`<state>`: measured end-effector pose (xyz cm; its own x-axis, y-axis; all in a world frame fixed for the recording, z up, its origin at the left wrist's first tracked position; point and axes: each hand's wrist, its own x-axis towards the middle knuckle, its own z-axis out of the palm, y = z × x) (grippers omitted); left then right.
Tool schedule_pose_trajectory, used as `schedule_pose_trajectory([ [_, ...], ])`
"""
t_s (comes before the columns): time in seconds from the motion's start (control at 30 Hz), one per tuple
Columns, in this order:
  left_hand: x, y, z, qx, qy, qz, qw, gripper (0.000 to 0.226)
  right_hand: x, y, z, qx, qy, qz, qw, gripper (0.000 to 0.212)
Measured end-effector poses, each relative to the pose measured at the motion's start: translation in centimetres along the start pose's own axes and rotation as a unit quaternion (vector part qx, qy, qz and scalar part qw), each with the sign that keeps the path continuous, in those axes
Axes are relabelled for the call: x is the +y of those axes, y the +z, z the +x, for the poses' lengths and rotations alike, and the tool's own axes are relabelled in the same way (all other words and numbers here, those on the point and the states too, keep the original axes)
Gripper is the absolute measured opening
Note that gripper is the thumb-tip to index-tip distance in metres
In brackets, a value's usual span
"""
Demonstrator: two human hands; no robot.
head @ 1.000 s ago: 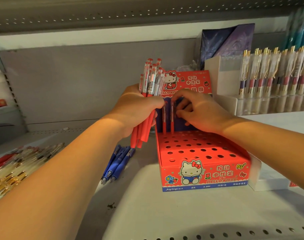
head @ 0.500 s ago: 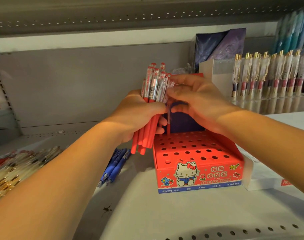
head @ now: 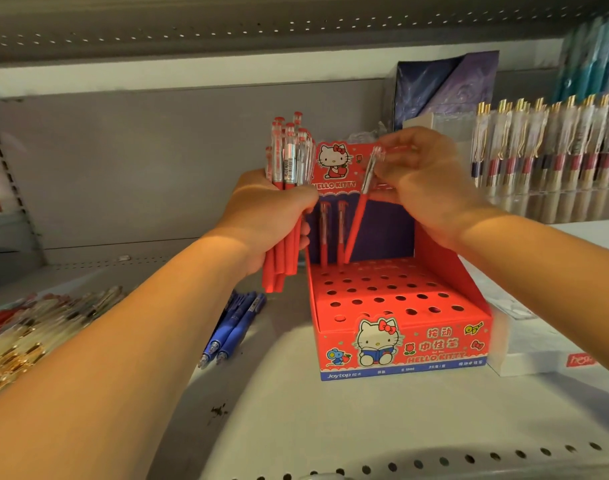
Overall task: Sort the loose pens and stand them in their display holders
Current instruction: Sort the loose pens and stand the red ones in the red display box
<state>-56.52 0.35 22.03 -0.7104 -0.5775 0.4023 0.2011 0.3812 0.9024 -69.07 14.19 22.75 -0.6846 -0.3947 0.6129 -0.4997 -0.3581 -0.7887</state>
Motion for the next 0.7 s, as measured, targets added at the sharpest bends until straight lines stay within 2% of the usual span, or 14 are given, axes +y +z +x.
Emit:
schedule_pose_trajectory([
  [0.13, 0.1, 0.2, -0.2, -0.009, -0.005, 0.012, 1.000, 0.008, 0.7, -0.2, 0.1, -0.014, -0.049, -0.107, 0.993, 0.033],
  [0.37, 0.4, 0.3, -0.5, -0.028, -0.018, -0.006, 0.999, 0.007, 1.7, -0.4, 0.2, -0.034, -0.041, -0.120, 0.991, 0.037],
  [0.53, 0.5, 0.3, -0.7, -0.047, -0.021, -0.007, 0.999, 0.009, 2.9, -0.6, 0.5, -0.052, -0.021, -0.173, 0.983, 0.038],
  [0.7, 0.7, 0.5, -0.9, -0.075, -0.015, 0.006, 0.997, 0.011, 4.1, -0.9, 0.5, -0.078, -0.059, -0.309, 0.946, 0.028],
])
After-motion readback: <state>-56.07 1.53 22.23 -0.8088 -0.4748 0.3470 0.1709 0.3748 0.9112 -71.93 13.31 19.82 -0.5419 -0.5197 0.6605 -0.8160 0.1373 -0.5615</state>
